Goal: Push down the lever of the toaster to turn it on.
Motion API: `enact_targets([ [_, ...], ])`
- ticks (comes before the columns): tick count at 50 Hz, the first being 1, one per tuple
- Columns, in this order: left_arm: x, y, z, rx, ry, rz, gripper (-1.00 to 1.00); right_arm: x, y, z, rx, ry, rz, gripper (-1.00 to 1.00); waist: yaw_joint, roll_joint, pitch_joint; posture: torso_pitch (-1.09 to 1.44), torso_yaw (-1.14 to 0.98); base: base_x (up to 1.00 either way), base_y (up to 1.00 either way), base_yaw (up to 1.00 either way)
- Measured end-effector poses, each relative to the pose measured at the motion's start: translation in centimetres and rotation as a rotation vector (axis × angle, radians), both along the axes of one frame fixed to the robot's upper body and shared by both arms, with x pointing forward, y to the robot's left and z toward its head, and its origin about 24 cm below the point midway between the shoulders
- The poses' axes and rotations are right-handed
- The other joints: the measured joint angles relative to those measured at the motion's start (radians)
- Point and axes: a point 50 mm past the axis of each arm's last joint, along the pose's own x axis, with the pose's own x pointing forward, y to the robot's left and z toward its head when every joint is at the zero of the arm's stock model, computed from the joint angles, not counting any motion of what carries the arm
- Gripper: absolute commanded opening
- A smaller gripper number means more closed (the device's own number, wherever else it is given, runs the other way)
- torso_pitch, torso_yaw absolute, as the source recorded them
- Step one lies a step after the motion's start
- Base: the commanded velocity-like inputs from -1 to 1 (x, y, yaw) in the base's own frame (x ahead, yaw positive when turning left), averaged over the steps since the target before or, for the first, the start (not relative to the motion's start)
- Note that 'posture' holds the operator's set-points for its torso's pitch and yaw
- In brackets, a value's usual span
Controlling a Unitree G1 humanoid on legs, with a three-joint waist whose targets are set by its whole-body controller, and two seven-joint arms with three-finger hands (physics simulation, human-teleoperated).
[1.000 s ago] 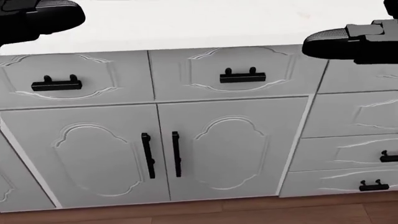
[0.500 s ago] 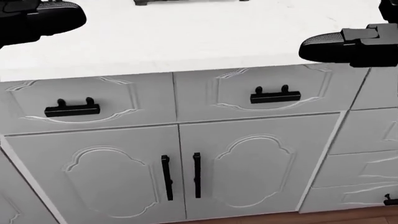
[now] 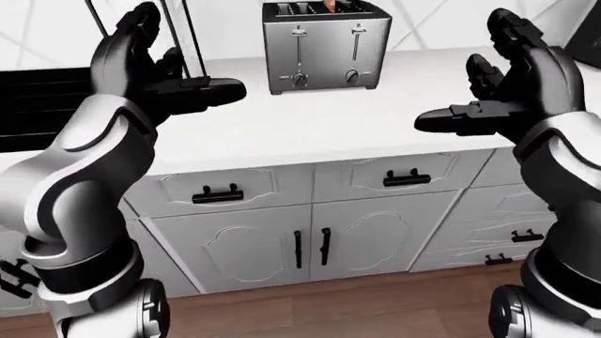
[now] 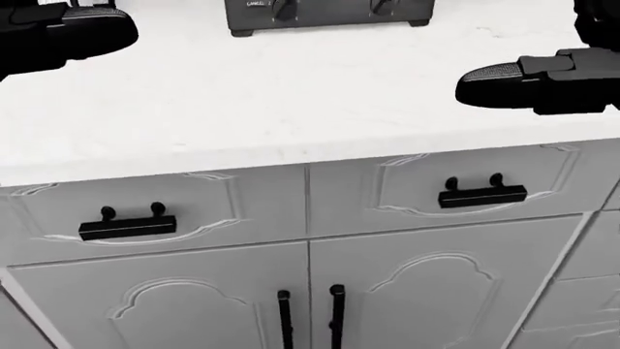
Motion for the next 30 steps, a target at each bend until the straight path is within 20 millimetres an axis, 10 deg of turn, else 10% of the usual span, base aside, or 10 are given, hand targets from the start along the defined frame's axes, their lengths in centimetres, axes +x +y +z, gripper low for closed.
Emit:
enact_targets([
  [12, -0.2, -0.2, 0.6, -0.002, -0.031, -0.006, 1.0, -0.3, -0.2, 0.8, -0.002, -0.047, -0.013, 1.0, 0.016, -0.118, -0.011, 0.0, 0.0, 0.23, 0.01, 0.0],
  [18, 0.0, -1.2, -0.1, 0.016, 0.008, -0.059, 1.0, -0.1, -0.9, 0.2, 0.01, -0.01, -0.053, 1.0, -0.008, -0.093, -0.001, 0.0, 0.0, 0.23, 0.0, 0.0],
  [25, -0.4, -0.8, 0.8, 0.009, -0.05, -0.036, 1.0, -0.5, -0.6, 1.0, 0.002, -0.062, -0.035, 1.0, -0.016, -0.003, -0.01, 0.0, 0.0, 0.23, 0.0, 0.0],
  [30, 0.0, -0.1, -0.2, 0.002, 0.003, 0.001, 1.0, 0.0, 0.1, 0.1, -0.003, -0.003, 0.008, 1.0, 0.003, -0.007, -0.002, 0.0, 0.0, 0.2, 0.0, 0.0],
])
